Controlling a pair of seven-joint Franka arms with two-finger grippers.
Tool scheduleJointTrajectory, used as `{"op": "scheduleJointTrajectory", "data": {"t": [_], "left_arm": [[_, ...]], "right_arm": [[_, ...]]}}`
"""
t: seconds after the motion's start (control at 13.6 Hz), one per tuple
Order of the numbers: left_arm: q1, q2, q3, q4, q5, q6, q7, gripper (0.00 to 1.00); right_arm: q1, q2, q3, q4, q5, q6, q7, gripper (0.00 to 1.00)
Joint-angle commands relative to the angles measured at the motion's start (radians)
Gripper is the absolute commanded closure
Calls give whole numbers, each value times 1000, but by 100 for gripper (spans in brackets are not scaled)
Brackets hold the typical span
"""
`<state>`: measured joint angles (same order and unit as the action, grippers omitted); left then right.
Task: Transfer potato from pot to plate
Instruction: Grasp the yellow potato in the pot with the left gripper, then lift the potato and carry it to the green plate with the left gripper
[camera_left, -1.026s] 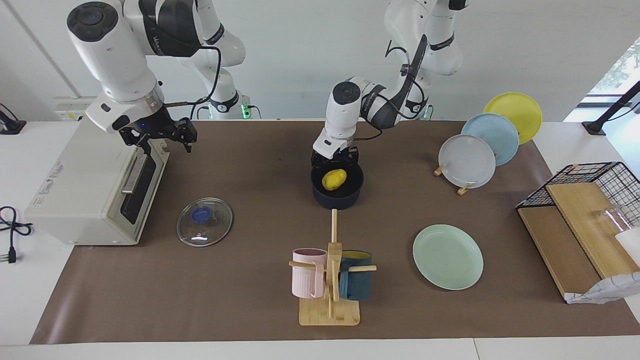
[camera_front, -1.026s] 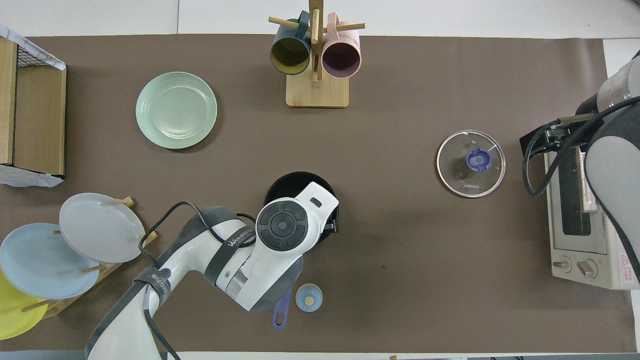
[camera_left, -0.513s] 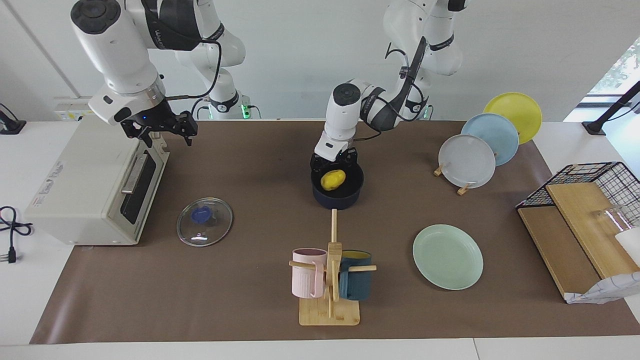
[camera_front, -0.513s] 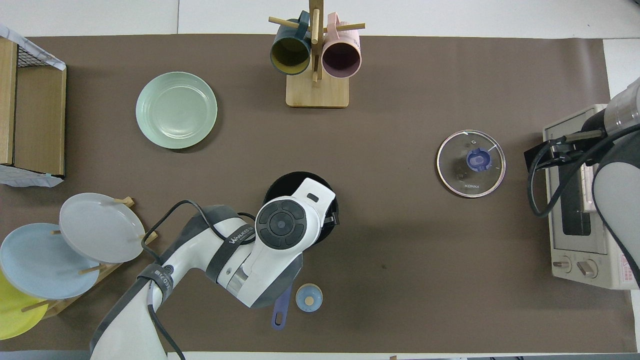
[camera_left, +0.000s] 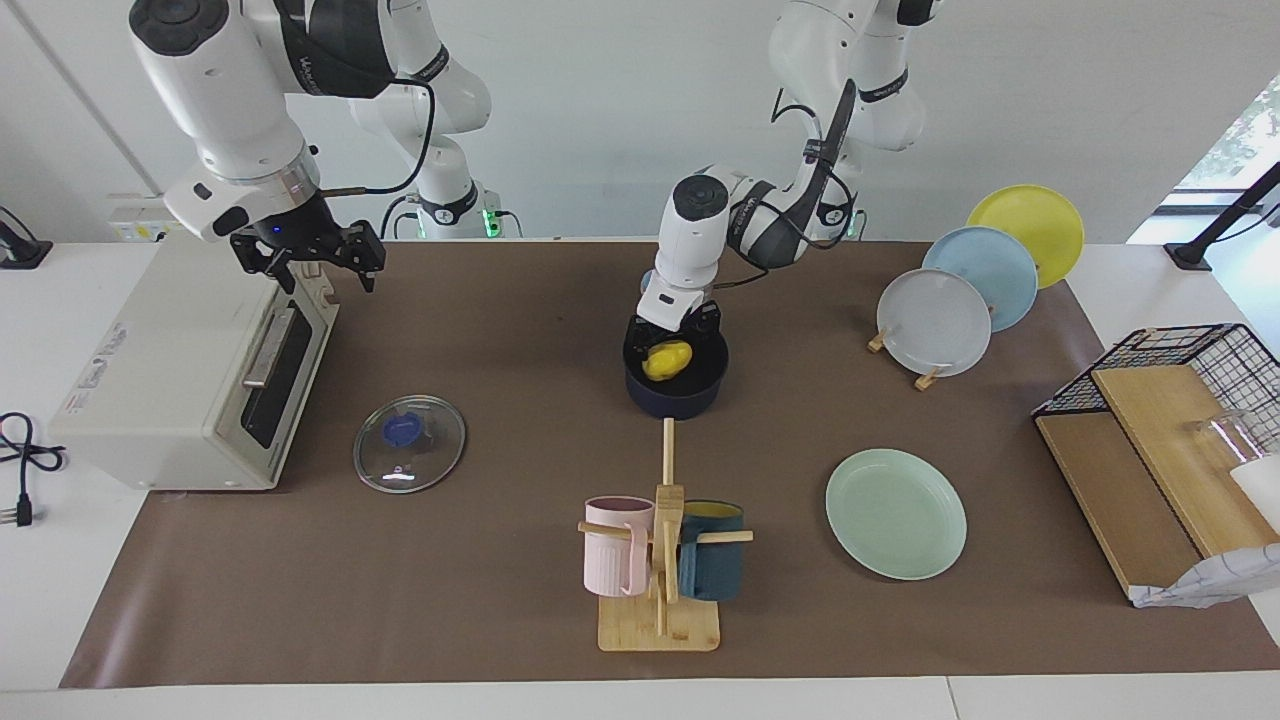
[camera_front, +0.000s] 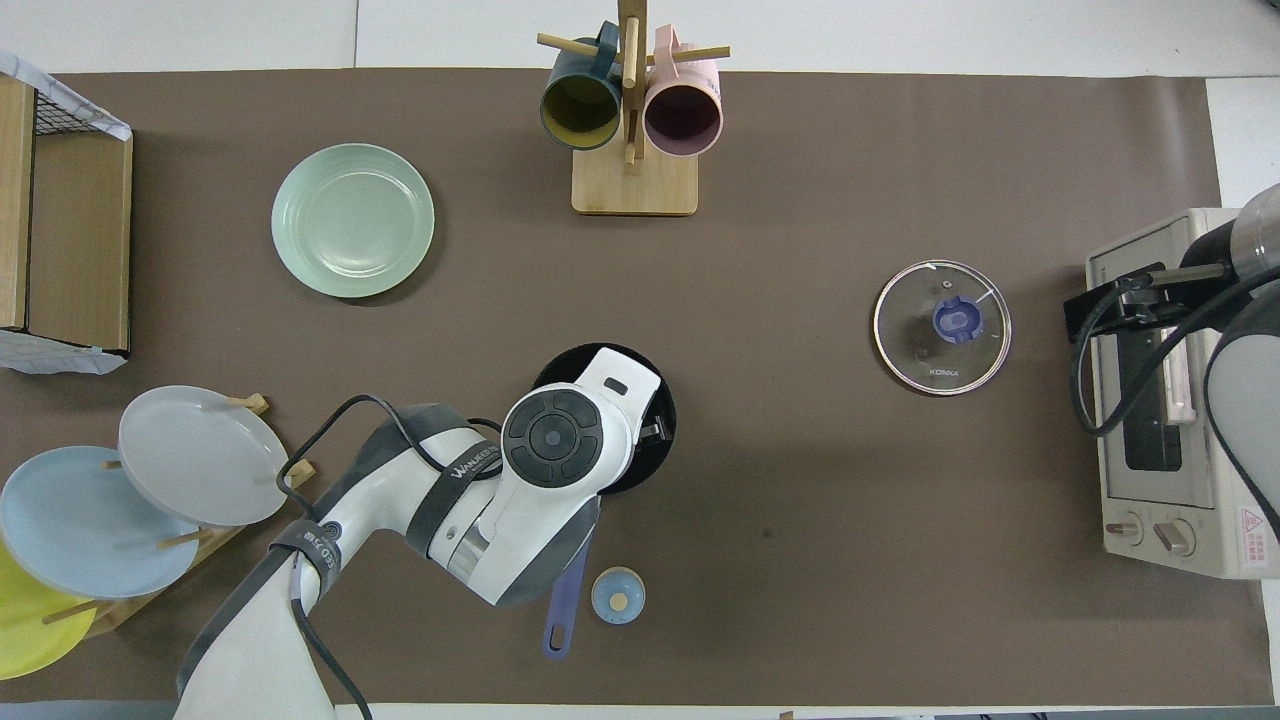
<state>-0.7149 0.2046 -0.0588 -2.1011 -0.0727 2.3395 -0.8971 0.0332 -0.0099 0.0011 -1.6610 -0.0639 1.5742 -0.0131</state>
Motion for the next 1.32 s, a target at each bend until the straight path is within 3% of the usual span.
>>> {"op": "scheduleJointTrajectory", "data": {"t": [0.0,0.15,0.59,0.73,0.95,1.25], "left_arm": [[0,3,2,-8,-9,17,-8,16],[2,3,2,-5,-9,14,-5,47],[23,4,2,7,-9,3,1,91],[54,-10,2,42,-7,-53,10,99],[66,-20,4,136,-7,-201,49,100],[113,-60,4,199,-28,-293,115,100]], "right_arm": [[-13,1,2,-8,13,9,15,0],[-16,-1,4,-8,13,4,12,0],[-30,2,-21,1,42,18,32,0],[-48,2,-23,0,44,15,30,0],[-67,2,-24,0,82,15,28,0],[-59,2,-19,1,75,20,28,0]]}}
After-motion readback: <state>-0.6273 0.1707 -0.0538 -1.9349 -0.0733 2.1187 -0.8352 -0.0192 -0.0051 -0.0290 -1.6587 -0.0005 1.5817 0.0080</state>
